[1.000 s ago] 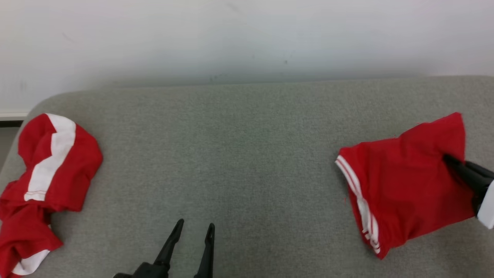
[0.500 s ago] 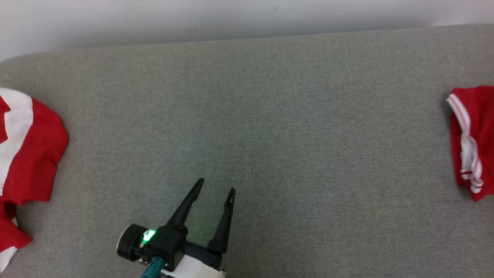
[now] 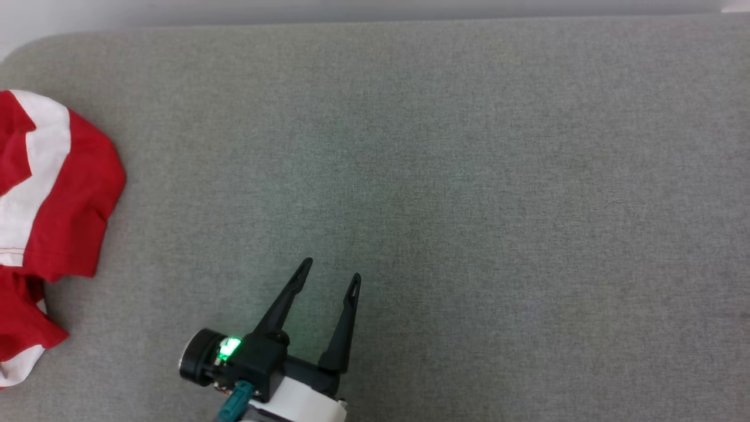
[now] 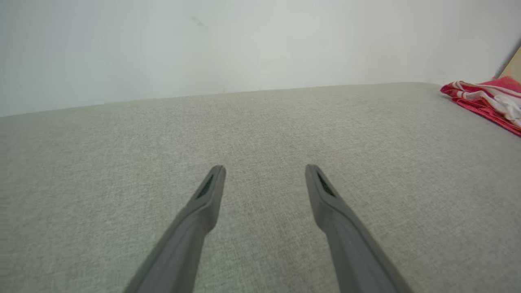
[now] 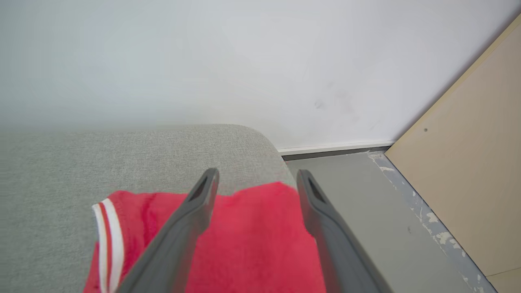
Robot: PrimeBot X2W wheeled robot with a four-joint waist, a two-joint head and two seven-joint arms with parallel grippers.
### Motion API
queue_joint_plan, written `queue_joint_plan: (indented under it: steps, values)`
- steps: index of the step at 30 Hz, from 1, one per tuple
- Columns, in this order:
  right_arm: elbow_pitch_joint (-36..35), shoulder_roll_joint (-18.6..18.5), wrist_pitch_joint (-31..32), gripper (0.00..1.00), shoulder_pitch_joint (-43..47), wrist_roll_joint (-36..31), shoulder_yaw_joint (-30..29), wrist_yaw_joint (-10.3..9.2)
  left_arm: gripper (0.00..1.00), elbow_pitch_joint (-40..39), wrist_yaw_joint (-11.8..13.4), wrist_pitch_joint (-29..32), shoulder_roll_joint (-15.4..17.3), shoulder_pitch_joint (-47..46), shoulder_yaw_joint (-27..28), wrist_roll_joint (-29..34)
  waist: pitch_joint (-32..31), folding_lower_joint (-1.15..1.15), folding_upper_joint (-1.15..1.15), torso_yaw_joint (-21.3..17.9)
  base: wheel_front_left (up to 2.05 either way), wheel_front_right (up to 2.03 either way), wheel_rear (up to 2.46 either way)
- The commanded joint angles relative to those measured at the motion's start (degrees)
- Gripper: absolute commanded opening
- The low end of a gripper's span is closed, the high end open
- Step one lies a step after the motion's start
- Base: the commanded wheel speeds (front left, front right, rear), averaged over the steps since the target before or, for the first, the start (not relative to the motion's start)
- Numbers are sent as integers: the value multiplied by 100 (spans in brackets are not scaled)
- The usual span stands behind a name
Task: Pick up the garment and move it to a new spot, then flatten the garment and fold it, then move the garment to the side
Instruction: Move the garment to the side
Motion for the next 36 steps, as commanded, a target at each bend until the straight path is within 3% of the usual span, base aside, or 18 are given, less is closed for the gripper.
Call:
queue_joint_plan:
  steps: [1, 6, 14, 21, 36]
  values:
    - [30, 0, -75, 100, -34, -99, -5, -14, 100, 11, 16, -3, 22, 40, 26, -44, -62, -1, 0, -22, 0, 0, 0]
    - [-151, 224, -508, 100, 201, -307, 110, -14, 100, -10, 78, -3, 21, 87, 73, -168, -351, -1, 0, -74, 0, 0, 0]
    - [-996, 535, -1065, 100, 1062, -426, 378, -14, 100, -57, 247, -3, 20, 451, 164, -391, -1072, -1, 0, -122, 0, 0, 0]
    - [-1733, 993, -1496, 100, 2369, -778, 44, -14, 100, -68, 305, -3, 20, 869, 323, -490, -1712, -1, 0, 29, 0, 0, 0]
    - [-3409, 3026, -1735, 100, 4871, -2273, -999, -14, 100, -9, 146, -3, 21, 1569, 730, -318, -2469, -1, 0, 71, 0, 0, 0]
